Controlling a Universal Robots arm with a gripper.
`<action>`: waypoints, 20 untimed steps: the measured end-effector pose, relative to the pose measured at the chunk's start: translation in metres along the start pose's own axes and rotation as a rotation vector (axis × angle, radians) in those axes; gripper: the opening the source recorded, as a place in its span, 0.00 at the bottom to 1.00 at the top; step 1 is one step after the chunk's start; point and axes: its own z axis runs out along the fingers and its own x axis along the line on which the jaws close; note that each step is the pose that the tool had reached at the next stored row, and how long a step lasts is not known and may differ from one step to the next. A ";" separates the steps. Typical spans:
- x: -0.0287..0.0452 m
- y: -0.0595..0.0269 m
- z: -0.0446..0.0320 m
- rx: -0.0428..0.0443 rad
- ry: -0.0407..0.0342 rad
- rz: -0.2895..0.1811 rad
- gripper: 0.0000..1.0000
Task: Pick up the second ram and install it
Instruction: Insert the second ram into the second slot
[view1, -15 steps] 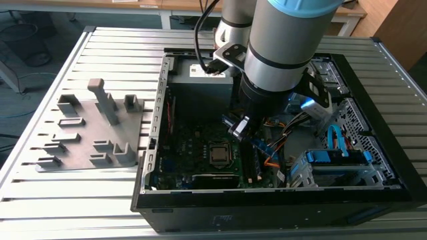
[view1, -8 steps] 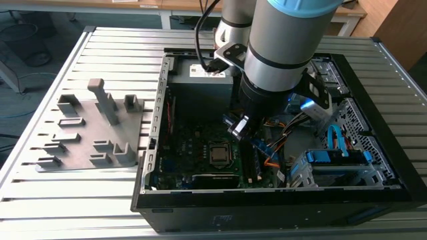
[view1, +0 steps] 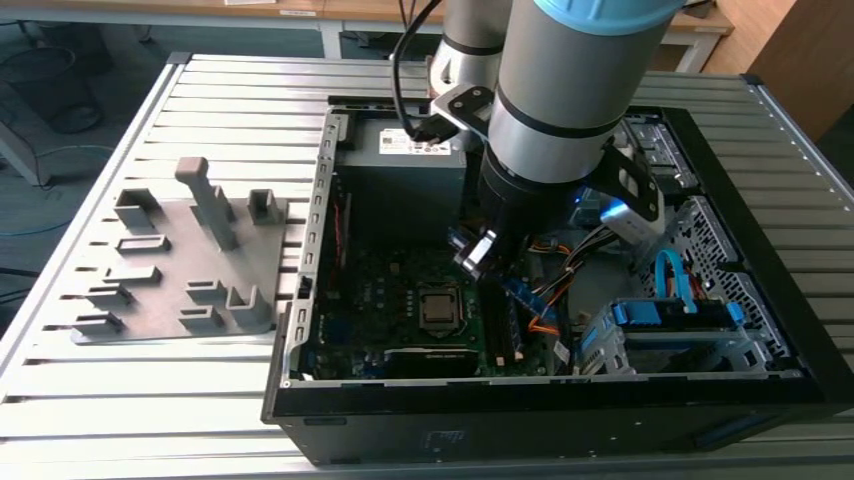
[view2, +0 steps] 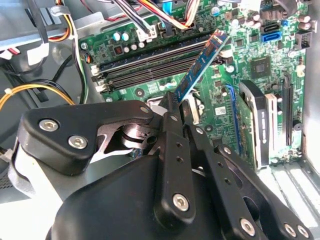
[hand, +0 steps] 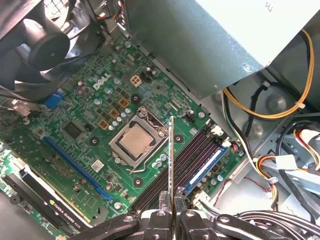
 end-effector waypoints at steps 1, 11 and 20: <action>0.0000 0.0000 0.0000 0.0003 -0.0001 0.004 0.14; 0.0000 0.0000 0.0000 0.0027 -0.0015 0.037 0.14; 0.0000 0.0000 0.0001 0.0045 -0.0025 0.063 0.14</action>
